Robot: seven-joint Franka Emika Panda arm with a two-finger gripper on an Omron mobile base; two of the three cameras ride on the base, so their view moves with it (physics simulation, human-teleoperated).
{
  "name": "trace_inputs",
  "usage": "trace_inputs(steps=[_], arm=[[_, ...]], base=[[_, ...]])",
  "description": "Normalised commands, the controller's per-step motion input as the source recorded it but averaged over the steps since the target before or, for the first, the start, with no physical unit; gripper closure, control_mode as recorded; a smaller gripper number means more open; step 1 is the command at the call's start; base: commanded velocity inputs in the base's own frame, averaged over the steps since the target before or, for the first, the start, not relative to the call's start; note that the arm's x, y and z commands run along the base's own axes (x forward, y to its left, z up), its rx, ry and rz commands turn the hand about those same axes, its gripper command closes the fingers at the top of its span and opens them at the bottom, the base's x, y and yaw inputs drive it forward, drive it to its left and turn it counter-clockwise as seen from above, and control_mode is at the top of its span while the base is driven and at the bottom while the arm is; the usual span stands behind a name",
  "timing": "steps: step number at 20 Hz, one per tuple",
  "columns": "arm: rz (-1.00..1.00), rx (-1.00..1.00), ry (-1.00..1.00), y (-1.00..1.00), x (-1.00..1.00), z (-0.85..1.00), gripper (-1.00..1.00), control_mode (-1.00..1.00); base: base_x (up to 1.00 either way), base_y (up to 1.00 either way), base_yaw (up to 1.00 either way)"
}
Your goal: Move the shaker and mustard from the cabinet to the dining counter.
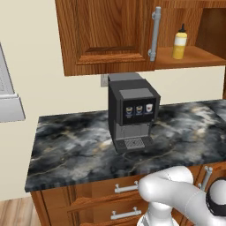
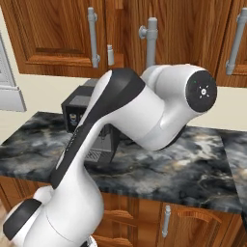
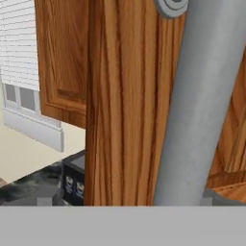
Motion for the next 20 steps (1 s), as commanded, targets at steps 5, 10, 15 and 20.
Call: trace_inputs(steps=[5, 10, 15, 20], arm=[[0.03, -0.02, -0.16, 0.17, -0.16, -0.30, -1.00, -1.00], [0.04, 0.00, -0.22, -0.02, -0.19, -0.29, -1.00, -1.00], [0.03, 0.00, -0.01, -0.14, 0.00, -0.16, -1.00, -1.00], [0.05, 0.03, 0.00, -0.26, 0.15, -0.08, -1.00, -1.00]], base=[[0.00, 0.00, 0.00], [0.00, 0.00, 0.00], [0.00, 0.00, 0.00], [0.00, 0.00, 0.00]])
